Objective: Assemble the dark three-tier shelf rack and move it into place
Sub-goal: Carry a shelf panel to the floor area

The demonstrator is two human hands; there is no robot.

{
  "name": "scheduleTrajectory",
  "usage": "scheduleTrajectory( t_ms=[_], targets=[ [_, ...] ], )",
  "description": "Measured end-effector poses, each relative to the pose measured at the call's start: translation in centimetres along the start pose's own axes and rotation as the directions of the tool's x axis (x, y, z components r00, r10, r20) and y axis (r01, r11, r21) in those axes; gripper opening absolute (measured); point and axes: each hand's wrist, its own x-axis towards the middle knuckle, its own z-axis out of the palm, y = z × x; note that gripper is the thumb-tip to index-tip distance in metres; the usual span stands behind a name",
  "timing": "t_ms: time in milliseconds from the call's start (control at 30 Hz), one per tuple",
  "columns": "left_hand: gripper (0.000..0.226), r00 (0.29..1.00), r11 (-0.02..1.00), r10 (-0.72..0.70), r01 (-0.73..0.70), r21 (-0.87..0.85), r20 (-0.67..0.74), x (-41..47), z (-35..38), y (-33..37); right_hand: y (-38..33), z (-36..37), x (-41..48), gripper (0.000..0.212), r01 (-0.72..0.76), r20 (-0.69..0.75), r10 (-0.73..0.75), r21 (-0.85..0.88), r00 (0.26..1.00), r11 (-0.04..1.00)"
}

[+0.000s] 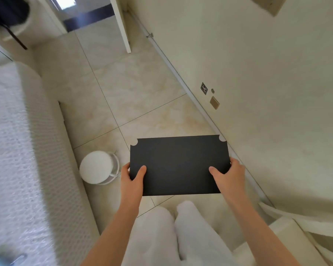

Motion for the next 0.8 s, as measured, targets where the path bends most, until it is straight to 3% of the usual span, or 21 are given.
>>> scheduleTrajectory(
  t_ms=[667,800],
  targets=[
    [0.041,0.963,0.977,-0.127,0.079,-0.199,-0.238,18.5,10.9,14.2,-19.4,5.8,25.5,0.057,0.210,0.214,-0.164,-0.212,0.963,0.954],
    [0.033,0.961,0.974,-0.137,0.086,-0.211,-0.239,24.0,12.2,17.2,-22.9,8.3,30.7,0.058,0.174,0.233,-0.123,-0.213,0.965,0.961]
  ],
)
